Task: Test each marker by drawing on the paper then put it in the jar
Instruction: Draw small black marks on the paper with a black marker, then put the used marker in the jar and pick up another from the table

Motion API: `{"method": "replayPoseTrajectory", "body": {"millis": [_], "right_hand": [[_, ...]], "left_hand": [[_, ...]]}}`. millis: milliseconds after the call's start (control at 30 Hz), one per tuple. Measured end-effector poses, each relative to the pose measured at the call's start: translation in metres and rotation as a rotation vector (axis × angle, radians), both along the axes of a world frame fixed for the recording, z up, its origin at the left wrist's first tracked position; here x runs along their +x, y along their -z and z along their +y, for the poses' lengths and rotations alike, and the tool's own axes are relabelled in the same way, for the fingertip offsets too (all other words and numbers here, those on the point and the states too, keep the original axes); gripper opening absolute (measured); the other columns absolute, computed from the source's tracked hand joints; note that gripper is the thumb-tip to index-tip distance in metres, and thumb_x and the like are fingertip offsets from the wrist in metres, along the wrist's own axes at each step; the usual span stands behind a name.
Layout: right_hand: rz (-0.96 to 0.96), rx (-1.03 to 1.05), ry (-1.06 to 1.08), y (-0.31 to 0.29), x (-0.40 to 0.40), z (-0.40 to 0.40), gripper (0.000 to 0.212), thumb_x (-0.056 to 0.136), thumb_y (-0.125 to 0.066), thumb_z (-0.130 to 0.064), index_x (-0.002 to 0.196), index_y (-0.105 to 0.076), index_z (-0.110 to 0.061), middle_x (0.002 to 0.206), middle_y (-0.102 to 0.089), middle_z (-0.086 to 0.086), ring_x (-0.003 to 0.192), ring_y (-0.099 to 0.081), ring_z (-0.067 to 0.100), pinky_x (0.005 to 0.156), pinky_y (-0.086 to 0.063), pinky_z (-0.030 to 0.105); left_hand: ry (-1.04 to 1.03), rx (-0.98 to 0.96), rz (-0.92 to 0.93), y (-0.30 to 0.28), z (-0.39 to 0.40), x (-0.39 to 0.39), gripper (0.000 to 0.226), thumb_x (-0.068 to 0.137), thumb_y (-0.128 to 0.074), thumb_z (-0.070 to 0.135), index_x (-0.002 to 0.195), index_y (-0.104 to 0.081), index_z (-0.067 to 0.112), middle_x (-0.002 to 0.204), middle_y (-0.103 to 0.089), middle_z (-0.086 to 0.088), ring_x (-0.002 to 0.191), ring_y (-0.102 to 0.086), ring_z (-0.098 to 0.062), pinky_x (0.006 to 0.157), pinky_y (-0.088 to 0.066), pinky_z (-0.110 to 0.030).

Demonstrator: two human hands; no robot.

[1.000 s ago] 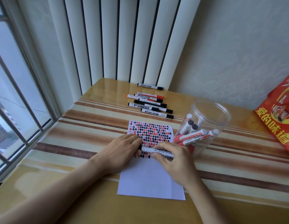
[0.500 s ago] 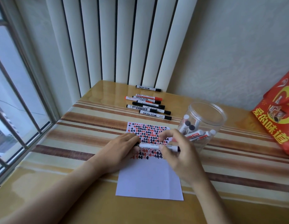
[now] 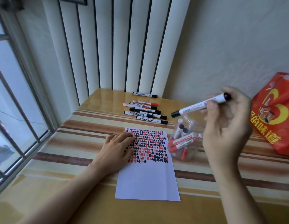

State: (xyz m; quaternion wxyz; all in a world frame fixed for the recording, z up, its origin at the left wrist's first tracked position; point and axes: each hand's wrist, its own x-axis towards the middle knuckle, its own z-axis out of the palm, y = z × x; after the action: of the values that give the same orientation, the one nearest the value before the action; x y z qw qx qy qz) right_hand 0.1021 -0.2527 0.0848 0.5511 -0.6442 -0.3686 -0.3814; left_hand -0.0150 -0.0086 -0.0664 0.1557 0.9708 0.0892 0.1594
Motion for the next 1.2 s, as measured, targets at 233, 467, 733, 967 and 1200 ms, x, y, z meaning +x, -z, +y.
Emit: {"method": "replayPoseTrajectory", "body": {"millis": [233,467,733,967,1200], "right_hand": [[0.045,-0.290,0.205,-0.020,0.028,-0.004,0.013,0.101,-0.064,-0.012,0.113,-0.062,-0.008,0.095,-0.072,0.001,0.079,-0.066,0.014,0.071,-0.049,0.023],[0.140,-0.730,0.328,0.005,0.025,0.000,0.031,0.109,-0.043,-0.017,0.078,-0.049,-0.016,0.070,-0.051,0.000,0.064,-0.052,0.028,0.064,-0.028,0.031],[-0.220,-0.415,0.231,0.004,-0.010,0.029,0.015,0.100,-0.054,-0.002,0.092,-0.067,0.001,0.097,-0.065,0.013,0.089,-0.059,0.028,0.080,-0.048,0.038],[0.284,-0.953,-0.088,0.067,0.008,0.099,0.022,0.104,-0.048,-0.001,0.115,-0.066,-0.008,0.120,-0.065,0.004,0.107,-0.063,0.017,0.095,-0.050,0.024],[0.325,-1.099,0.301,0.100,0.059,0.140,0.046,0.099,-0.054,0.006,0.143,-0.046,-0.001,0.134,-0.056,0.017,0.087,-0.060,0.021,0.069,-0.044,0.027]], "left_hand": [[-0.014,-0.007,0.001,0.000,0.000,0.000,0.046,0.101,-0.044,0.046,0.144,-0.048,0.033,0.153,-0.041,0.014,0.144,-0.033,-0.008,0.118,-0.018,-0.037],[-0.010,-0.006,0.014,-0.001,0.001,0.000,0.052,0.097,-0.034,0.052,0.143,-0.049,0.033,0.151,-0.043,0.014,0.142,-0.036,-0.009,0.117,-0.019,-0.039],[-0.019,-0.018,0.001,0.003,0.003,0.002,0.052,0.096,-0.034,0.054,0.141,-0.051,0.034,0.148,-0.045,0.015,0.140,-0.037,-0.009,0.116,-0.020,-0.038],[-0.021,-0.011,0.014,0.004,0.005,0.005,0.060,0.092,-0.024,0.059,0.141,-0.049,0.035,0.146,-0.043,0.017,0.140,-0.035,-0.008,0.115,-0.019,-0.038],[-0.007,-0.033,0.011,0.001,0.005,0.003,0.058,0.093,-0.026,0.058,0.140,-0.049,0.035,0.145,-0.043,0.015,0.140,-0.035,-0.009,0.117,-0.019,-0.040]]}}
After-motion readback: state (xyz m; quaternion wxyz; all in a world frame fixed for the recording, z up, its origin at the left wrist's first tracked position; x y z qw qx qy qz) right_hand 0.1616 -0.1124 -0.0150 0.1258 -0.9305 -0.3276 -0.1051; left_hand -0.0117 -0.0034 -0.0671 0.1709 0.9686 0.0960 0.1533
